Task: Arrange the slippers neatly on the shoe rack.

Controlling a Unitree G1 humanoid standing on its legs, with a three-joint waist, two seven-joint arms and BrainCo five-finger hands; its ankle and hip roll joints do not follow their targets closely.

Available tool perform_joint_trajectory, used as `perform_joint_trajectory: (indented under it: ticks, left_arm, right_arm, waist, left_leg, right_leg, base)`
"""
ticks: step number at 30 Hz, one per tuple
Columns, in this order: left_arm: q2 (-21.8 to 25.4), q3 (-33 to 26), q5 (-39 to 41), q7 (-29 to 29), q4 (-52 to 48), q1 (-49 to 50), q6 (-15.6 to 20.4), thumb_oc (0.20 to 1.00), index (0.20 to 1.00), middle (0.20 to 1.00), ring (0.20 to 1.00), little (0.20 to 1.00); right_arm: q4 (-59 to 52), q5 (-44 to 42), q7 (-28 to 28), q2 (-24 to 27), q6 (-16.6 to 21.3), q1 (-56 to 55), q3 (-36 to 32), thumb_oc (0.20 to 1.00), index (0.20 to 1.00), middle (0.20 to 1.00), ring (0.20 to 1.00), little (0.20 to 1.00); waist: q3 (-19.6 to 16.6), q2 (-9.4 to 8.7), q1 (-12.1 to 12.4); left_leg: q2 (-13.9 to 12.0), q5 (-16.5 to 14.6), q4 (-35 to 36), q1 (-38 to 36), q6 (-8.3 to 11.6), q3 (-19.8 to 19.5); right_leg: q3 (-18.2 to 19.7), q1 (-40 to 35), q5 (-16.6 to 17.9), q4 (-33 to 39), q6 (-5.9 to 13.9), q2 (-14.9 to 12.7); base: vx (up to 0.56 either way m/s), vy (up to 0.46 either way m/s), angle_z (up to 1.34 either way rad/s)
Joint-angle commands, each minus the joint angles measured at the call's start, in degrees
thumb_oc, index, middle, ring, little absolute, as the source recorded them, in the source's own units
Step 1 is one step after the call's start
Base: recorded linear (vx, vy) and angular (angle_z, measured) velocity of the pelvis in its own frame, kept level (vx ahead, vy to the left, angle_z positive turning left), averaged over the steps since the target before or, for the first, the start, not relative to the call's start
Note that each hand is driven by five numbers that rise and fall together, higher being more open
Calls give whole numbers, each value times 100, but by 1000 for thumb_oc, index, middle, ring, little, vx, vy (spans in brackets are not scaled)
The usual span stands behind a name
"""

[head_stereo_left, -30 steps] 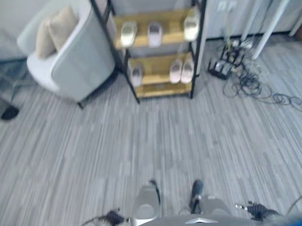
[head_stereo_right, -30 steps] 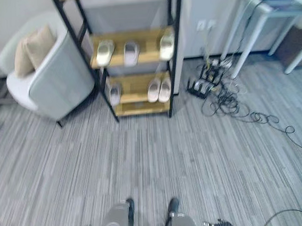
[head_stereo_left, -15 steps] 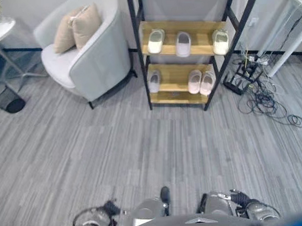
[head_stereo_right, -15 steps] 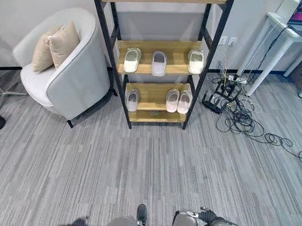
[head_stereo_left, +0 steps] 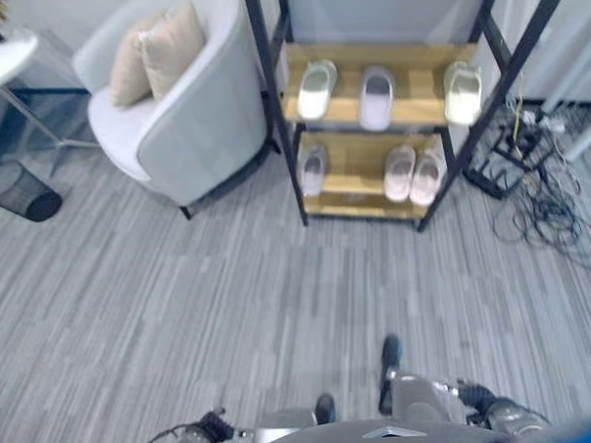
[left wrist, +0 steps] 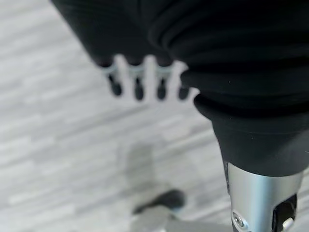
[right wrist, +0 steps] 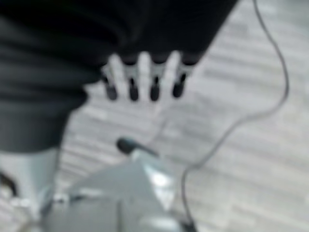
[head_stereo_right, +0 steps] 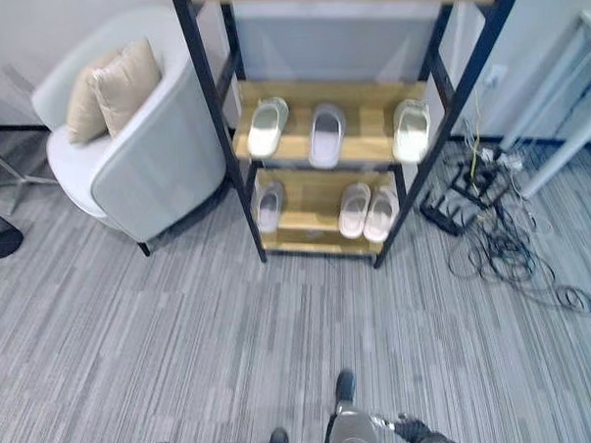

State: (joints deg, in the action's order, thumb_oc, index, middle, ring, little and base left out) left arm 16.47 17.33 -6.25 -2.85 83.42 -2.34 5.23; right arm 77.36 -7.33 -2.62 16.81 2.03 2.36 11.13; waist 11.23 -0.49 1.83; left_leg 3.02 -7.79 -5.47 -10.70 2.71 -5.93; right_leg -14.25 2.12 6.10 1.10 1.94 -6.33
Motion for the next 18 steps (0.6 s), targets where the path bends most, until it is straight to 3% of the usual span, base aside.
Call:
perform_joint_trajectory:
  ticks: [1, 3, 4, 5, 6, 8, 9, 10, 12, 15, 18]
  left_arm:
    - [24, -203, 295, 104, -355, -242, -54, 1000, 1000, 1000, 1000, 1000]
    - [21, -733, 1348, 248, -447, -294, -64, 1000, 1000, 1000, 1000, 1000]
    - [11, -833, 1447, 224, -400, -307, -51, 1000, 1000, 1000, 1000, 1000]
    - [-15, -863, 1453, 228, -349, -303, -42, 1000, 1000, 1000, 1000, 1000]
    - [-47, -922, 1432, 242, -243, -242, -47, 1000, 1000, 1000, 1000, 1000]
    - [-56, -943, 1391, 197, -203, -211, -49, 1000, 1000, 1000, 1000, 1000]
    - [-52, -961, 1373, 146, -158, -173, -63, 1000, 1000, 1000, 1000, 1000]
    - [-51, -962, 1373, 145, -158, -171, -63, 1000, 1000, 1000, 1000, 1000]
    - [-44, -1019, 1471, 137, -55, -110, -77, 1000, 1000, 1000, 1000, 1000]
    - [-20, -1081, 1421, 108, 125, -29, -112, 1000, 1000, 1000, 1000, 1000]
    - [31, -1270, 1212, 50, 354, 214, -185, 1000, 1000, 1000, 1000, 1000]
  right_arm:
    - [-268, 148, 60, 436, 35, 69, 462, 1000, 1000, 1000, 1000, 1000]
    - [-230, 70, 53, 531, 36, 81, 421, 1000, 1000, 1000, 1000, 1000]
    - [-217, 46, 59, 590, 31, 110, 388, 1000, 1000, 1000, 1000, 1000]
    - [-223, 29, 73, 618, 36, 119, 358, 1000, 1000, 1000, 1000, 1000]
    - [-235, -28, 134, 645, 58, 170, 310, 1000, 1000, 1000, 1000, 1000]
    - [-249, 14, 175, 659, 58, 184, 314, 1000, 1000, 1000, 1000, 1000]
    - [-308, 154, 263, 646, 70, 188, 391, 1000, 1000, 1000, 1000, 1000]
    - [-309, 154, 264, 645, 70, 187, 391, 1000, 1000, 1000, 1000, 1000]
    - [-419, 327, 381, 599, 99, 220, 501, 1000, 1000, 1000, 1000, 1000]
    - [-470, 355, 446, 540, 115, 303, 535, 1000, 1000, 1000, 1000, 1000]
    - [-520, 407, 428, 444, 121, 377, 532, 1000, 1000, 1000, 1000, 1000]
  waist:
    - [285, -111, 97]
    - [333, -197, 233]
    - [331, -204, 275]
    - [314, -206, 304]
    - [230, -215, 390]
    - [164, -193, 432]
    - [96, -123, 520]
    - [108, -129, 517]
    - [95, -47, 697]
    - [142, -52, 813]
    - [-51, -120, 977]
  left_leg:
    - [-589, 814, -1959, 1478, 168, -96]
    - [-723, 890, -2374, 1816, 90, 196]
    - [-832, 872, -2309, 1954, 56, 370]
    - [-902, 843, -2168, 2031, 45, 508]
    - [-919, 668, -1508, 2104, 32, 693]
    - [-942, 666, -1115, 2150, 64, 727]
    - [-943, 966, -472, 2215, 161, 624]
    - [-936, 980, -443, 2187, 163, 625]
    - [-975, 1492, 197, 2464, 279, 236]
    - [-1019, 1647, 648, 2623, 318, 280]
    - [-997, 1725, 528, 2573, 293, 150]
  right_leg:
    - [203, 358, -892, -770, 142, -56]
    - [6, 82, -1081, -718, 15, -44]
    - [-86, -40, -1171, -709, -16, -40]
    - [-150, -141, -1226, -683, -29, -31]
    - [-234, -350, -1327, -566, 15, 4]
    - [-274, -429, -1385, -521, 52, 20]
    - [-270, -589, -1505, -466, 68, 110]
    - [-272, -605, -1510, -466, 68, 103]
    - [-191, -897, -1706, -421, 82, 256]
    - [-89, -1190, -1865, -375, 122, 284]
    - [44, -1438, -1895, -332, 257, 205]
  base:
    - [144, -334, 5]
    - [206, -291, -4]
    - [236, -183, 6]
    - [389, -148, 37]
    - [302, -79, 61]
    - [331, 3, 38]
    - [322, 45, -18]
    - [323, 59, -20]
    - [388, 108, 4]
    - [316, 133, -6]
    - [422, 235, -35]
